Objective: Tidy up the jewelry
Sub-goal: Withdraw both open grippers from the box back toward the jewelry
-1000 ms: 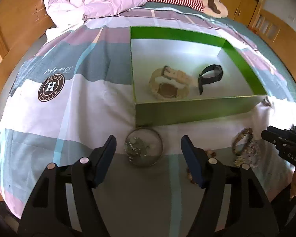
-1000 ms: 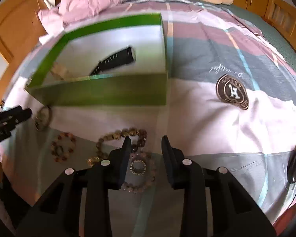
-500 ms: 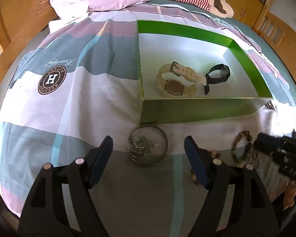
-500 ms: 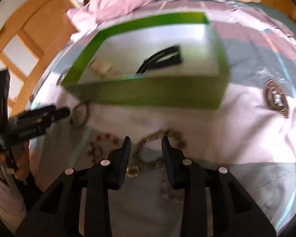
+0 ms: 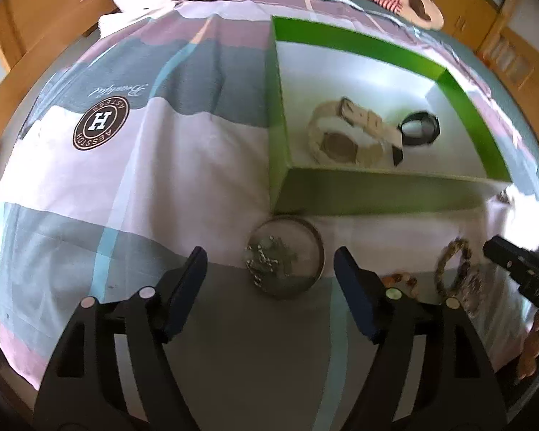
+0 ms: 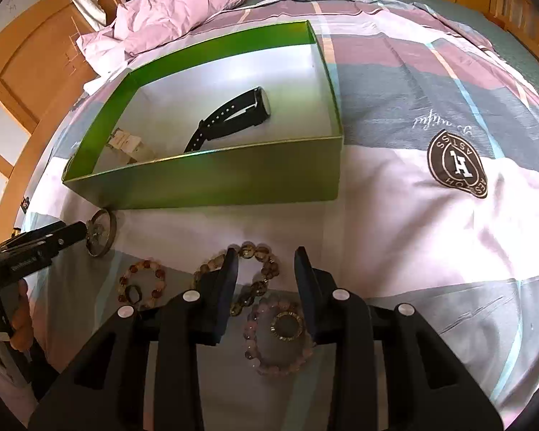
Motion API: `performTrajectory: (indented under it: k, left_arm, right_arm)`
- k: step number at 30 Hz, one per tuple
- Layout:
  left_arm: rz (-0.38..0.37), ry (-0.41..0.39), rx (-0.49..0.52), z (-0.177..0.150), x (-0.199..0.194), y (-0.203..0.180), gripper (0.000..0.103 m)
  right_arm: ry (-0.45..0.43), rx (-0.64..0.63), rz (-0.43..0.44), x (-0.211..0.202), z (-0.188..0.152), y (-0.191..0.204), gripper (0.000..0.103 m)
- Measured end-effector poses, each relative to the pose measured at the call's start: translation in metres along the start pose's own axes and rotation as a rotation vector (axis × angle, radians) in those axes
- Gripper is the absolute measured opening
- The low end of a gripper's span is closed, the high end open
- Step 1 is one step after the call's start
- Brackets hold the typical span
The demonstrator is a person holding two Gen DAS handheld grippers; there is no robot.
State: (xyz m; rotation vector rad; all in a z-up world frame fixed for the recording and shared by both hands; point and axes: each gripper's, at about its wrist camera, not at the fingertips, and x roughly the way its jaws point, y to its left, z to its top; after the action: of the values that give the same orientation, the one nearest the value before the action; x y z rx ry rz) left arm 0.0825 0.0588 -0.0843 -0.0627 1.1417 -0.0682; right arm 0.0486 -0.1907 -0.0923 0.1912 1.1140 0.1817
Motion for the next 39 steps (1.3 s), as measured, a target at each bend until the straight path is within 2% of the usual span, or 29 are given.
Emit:
performTrajectory:
  k: [2,4,5,6,9,12,15,17,18,20,26,29,31,32,35,39]
  left_arm:
    - [0.008,0.010,0.008,-0.002,0.003,-0.002,0.073]
    - [0.017,0.027,0.011,-0.003,0.008,-0.002,0.060]
    - [0.019,0.036,0.011,-0.004,0.011,-0.002,0.044]
    - [0.015,0.051,0.010,-0.005,0.014,-0.002,0.036]
    - [0.017,0.043,0.021,-0.006,0.013,-0.002,0.030]
    - [-0.017,0.012,0.043,-0.005,0.005,-0.007,0.030]
    - [-0.153,-0.014,0.101,-0.006,-0.008,-0.019,0.030]
    - [-0.199,-0.038,0.166,-0.011,-0.016,-0.034,0.033]
    - [-0.197,-0.047,0.186,-0.012,-0.018,-0.038,0.043]
    - [-0.162,-0.062,0.202,-0.014,-0.019,-0.041,0.050]
    - [-0.067,-0.060,0.084,-0.002,-0.014,-0.015,0.054]
    - [-0.042,-0.057,0.043,0.001,-0.013,-0.006,0.059]
    - [-0.028,-0.049,0.029,0.002,-0.011,-0.003,0.060]
    - [-0.019,-0.043,0.021,0.002,-0.010,-0.001,0.060]
    - [0.006,-0.022,-0.015,0.004,-0.006,0.007,0.060]
    - [-0.005,0.009,-0.092,0.005,-0.001,0.024,0.060]
  right_arm:
    - [0.011,-0.019,0.007,0.002,-0.001,0.005,0.035]
    - [0.025,-0.051,0.012,0.003,-0.003,0.011,0.035]
    - [0.033,-0.069,0.015,0.004,-0.004,0.014,0.035]
    - [0.038,-0.081,0.018,0.004,-0.007,0.016,0.035]
    - [0.067,-0.119,0.035,0.002,-0.017,0.021,0.035]
    - [0.070,-0.126,0.013,0.001,-0.020,0.018,0.035]
    - [0.079,-0.052,-0.024,0.005,-0.016,0.001,0.035]
    - [0.073,-0.030,-0.015,0.004,-0.014,-0.003,0.035]
    - [0.069,-0.043,-0.003,0.004,-0.014,0.001,0.035]
    - [0.066,-0.101,0.024,0.003,-0.017,0.015,0.035]
    - [0.083,-0.275,0.056,0.013,-0.032,0.057,0.035]
    - [0.093,-0.326,0.012,0.023,-0.039,0.067,0.035]
    - [0.075,-0.354,-0.010,0.022,-0.041,0.071,0.028]
    - [0.071,-0.358,-0.008,0.021,-0.040,0.071,0.022]
    - [0.064,-0.320,-0.002,0.018,-0.036,0.063,0.021]
    - [0.026,-0.259,0.001,0.012,-0.027,0.055,0.021]
